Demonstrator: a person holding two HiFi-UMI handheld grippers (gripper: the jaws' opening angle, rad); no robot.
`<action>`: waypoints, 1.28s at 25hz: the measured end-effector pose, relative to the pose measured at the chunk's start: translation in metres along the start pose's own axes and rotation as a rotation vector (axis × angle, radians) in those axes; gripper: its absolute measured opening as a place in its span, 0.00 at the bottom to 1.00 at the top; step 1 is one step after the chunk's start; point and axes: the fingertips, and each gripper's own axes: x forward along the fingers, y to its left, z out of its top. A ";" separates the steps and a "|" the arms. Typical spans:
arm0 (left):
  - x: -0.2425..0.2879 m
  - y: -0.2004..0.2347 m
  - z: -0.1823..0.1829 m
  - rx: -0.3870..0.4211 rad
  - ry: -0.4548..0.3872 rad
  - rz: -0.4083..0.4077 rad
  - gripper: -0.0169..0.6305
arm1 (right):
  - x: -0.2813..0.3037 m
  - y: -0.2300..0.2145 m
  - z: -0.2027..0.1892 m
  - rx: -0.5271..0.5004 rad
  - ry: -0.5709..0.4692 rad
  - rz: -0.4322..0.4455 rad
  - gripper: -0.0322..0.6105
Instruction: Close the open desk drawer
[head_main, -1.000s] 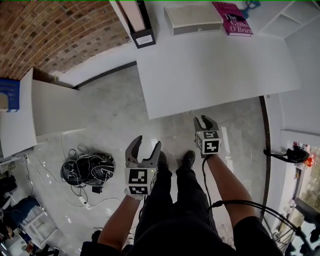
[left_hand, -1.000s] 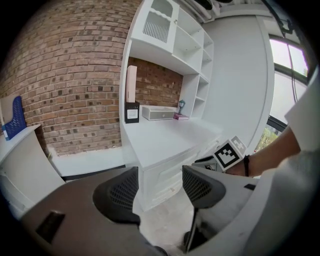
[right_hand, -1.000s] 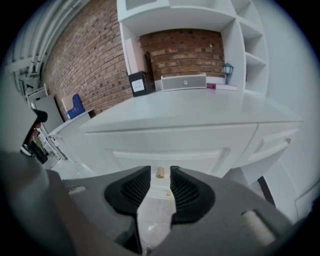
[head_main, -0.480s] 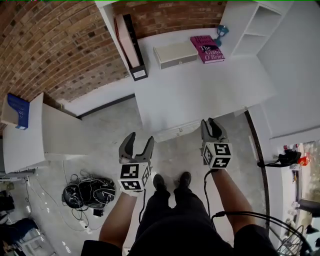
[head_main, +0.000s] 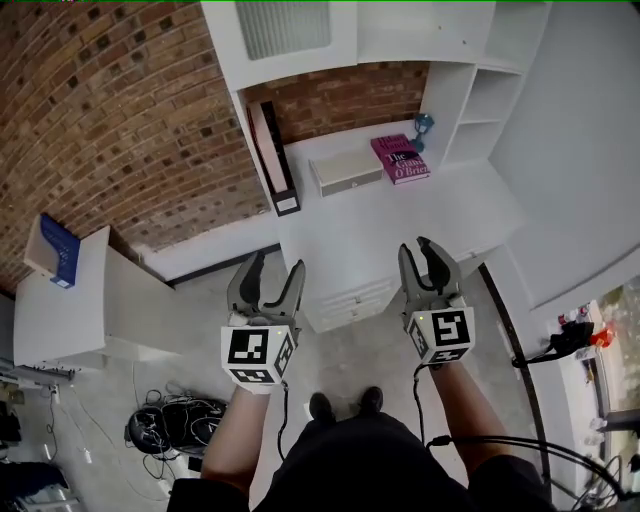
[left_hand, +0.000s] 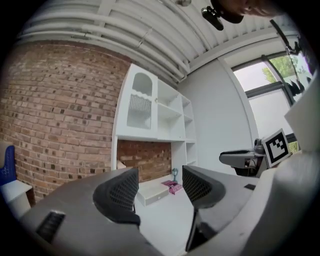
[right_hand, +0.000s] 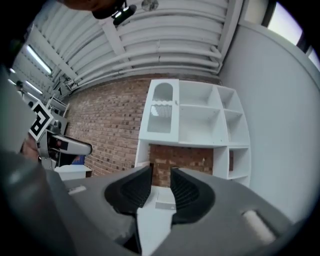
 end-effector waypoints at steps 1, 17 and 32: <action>-0.003 -0.005 0.015 0.014 -0.033 -0.002 0.44 | -0.004 0.002 0.014 0.000 -0.023 0.006 0.24; -0.059 -0.016 0.118 0.107 -0.318 0.023 0.41 | -0.053 0.038 0.123 -0.083 -0.211 0.016 0.24; -0.059 -0.009 0.106 0.094 -0.279 -0.031 0.37 | -0.046 0.056 0.127 -0.052 -0.213 0.021 0.24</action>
